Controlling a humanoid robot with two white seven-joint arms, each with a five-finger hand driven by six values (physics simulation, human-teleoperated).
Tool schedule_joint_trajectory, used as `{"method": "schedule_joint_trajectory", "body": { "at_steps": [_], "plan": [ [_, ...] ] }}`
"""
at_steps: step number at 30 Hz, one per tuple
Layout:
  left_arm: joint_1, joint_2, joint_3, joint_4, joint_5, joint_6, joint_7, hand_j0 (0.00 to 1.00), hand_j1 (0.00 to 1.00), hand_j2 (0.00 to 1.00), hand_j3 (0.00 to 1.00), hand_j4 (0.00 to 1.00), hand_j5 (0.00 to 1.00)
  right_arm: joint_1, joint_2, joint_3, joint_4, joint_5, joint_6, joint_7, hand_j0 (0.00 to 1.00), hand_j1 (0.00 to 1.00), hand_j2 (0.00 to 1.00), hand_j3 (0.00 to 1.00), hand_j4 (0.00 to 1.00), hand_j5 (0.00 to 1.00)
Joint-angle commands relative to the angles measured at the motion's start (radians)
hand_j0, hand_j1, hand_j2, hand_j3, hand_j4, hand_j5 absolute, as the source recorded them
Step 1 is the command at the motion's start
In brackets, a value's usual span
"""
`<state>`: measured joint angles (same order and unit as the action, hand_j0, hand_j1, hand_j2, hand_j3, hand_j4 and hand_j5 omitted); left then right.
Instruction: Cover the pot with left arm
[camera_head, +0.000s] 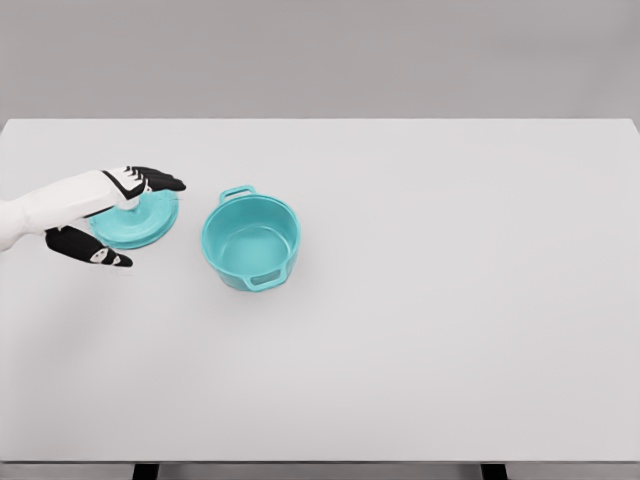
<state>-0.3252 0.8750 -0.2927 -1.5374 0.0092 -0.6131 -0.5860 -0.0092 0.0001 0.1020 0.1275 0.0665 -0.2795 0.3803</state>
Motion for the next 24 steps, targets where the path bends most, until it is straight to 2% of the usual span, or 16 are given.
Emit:
{"method": "schedule_joint_trajectory", "body": {
  "at_steps": [1, 3, 4, 6, 7, 9, 12, 13, 14, 15, 16, 17, 18, 19, 21, 24],
  "plan": [
    [0.000, 0.002, 0.000, 0.002, 0.006, 0.002, -0.002, 1.00, 1.00, 1.00, 1.00, 1.00, 1.00, 0.000, 0.000, -0.001, 0.003, -0.001, 0.000, 0.000, 1.00, 1.00, 1.00, 1.00, 1.00, 1.00],
    [-0.006, -0.004, 0.004, 0.007, 0.035, 0.002, -0.002, 1.00, 1.00, 1.00, 1.00, 1.00, 1.00, 0.000, 0.000, -0.001, 0.001, -0.001, 0.000, 0.000, 1.00, 1.00, 1.00, 1.00, 1.00, 1.00],
    [-0.012, 0.002, 0.000, 0.016, 0.097, 0.002, -0.002, 1.00, 1.00, 1.00, 1.00, 1.00, 1.00, 0.000, 0.000, -0.001, 0.001, -0.001, -0.001, 0.000, 1.00, 1.00, 1.00, 1.00, 1.00, 1.00],
    [-0.011, 0.002, -0.002, 0.098, 0.164, 0.002, -0.002, 1.00, 1.00, 1.00, 1.00, 1.00, 1.00, 0.000, 0.000, -0.001, 0.001, -0.001, 0.000, 0.000, 1.00, 1.00, 1.00, 1.00, 1.00, 1.00],
    [-0.012, -0.001, -0.005, 0.118, 0.167, 0.002, -0.002, 1.00, 1.00, 1.00, 1.00, 1.00, 1.00, 0.000, 0.000, -0.001, 0.001, -0.001, 0.000, 0.000, 1.00, 1.00, 1.00, 1.00, 1.00, 1.00],
    [-0.032, -0.024, -0.068, 0.123, 0.178, 0.002, 0.008, 1.00, 1.00, 1.00, 1.00, 1.00, 1.00, 0.000, 0.000, -0.001, 0.001, -0.001, 0.000, 0.000, 1.00, 1.00, 1.00, 1.00, 1.00, 1.00],
    [-0.023, -0.025, -0.068, 0.122, 0.175, 0.007, 0.123, 1.00, 1.00, 1.00, 1.00, 1.00, 1.00, 0.000, 0.000, -0.001, 0.001, -0.001, 0.000, 0.000, 1.00, 1.00, 1.00, 1.00, 1.00, 1.00],
    [-0.026, -0.027, -0.068, 0.126, 0.176, 0.124, 0.146, 1.00, 1.00, 1.00, 1.00, 1.00, 1.00, 0.000, 0.000, -0.001, 0.001, -0.001, 0.000, 0.000, 1.00, 1.00, 1.00, 1.00, 1.00, 1.00],
    [-0.034, -0.034, -0.069, 0.146, 0.230, 0.139, 0.163, 1.00, 1.00, 1.00, 1.00, 1.00, 1.00, 0.000, 0.000, -0.001, 0.001, -0.001, 0.000, 0.000, 1.00, 1.00, 1.00, 1.00, 1.00, 1.00],
    [-0.049, -0.048, -0.103, 0.229, 0.298, 0.145, 0.164, 1.00, 1.00, 1.00, 1.00, 1.00, 1.00, 0.000, 0.000, -0.001, 0.001, -0.001, 0.000, 0.000, 1.00, 1.00, 1.00, 1.00, 1.00, 1.00],
    [-0.094, -0.048, -0.166, 0.301, 0.348, 0.147, 0.166, 1.00, 1.00, 1.00, 1.00, 1.00, 1.00, 0.000, 0.000, -0.001, 0.001, -0.001, 0.000, 0.000, 1.00, 1.00, 1.00, 1.00, 1.00, 1.00],
    [-0.114, -0.050, -0.206, 0.344, 0.367, 0.148, 0.172, 1.00, 1.00, 1.00, 1.00, 1.00, 1.00, 0.000, 0.000, -0.001, 0.001, -0.001, 0.000, 0.000, 1.00, 1.00, 1.00, 1.00, 1.00, 1.00],
    [-0.115, -0.047, -0.244, 0.349, 0.364, 0.150, 0.221, 1.00, 1.00, 1.00, 1.00, 1.00, 1.00, 0.000, 0.000, -0.001, 0.001, -0.001, 0.000, 0.000, 1.00, 1.00, 1.00, 1.00, 1.00, 1.00],
    [-0.118, -0.044, -0.272, 0.349, 0.365, 0.150, 0.241, 0.94, 0.94, 0.94, 0.94, 0.94, 0.94, 0.000, 0.000, -0.001, 0.001, -0.001, 0.000, 0.000, 1.00, 1.00, 1.00, 1.00, 1.00, 1.00],
    [-0.130, -0.053, -0.275, 0.361, 0.364, 0.211, 0.241, 0.88, 0.88, 0.88, 0.88, 0.88, 0.88, 0.000, 0.000, -0.001, 0.001, -0.001, 0.000, 0.000, 1.00, 1.00, 1.00, 1.00, 1.00, 1.00],
    [-0.175, -0.068, -0.305, 0.438, 0.313, 0.239, 0.241, 0.87, 0.87, 0.87, 0.87, 0.87, 0.87, 0.000, 0.000, -0.001, 0.001, -0.001, 0.000, 0.000, 1.00, 1.00, 1.00, 1.00, 1.00, 1.00]
  ]
}}
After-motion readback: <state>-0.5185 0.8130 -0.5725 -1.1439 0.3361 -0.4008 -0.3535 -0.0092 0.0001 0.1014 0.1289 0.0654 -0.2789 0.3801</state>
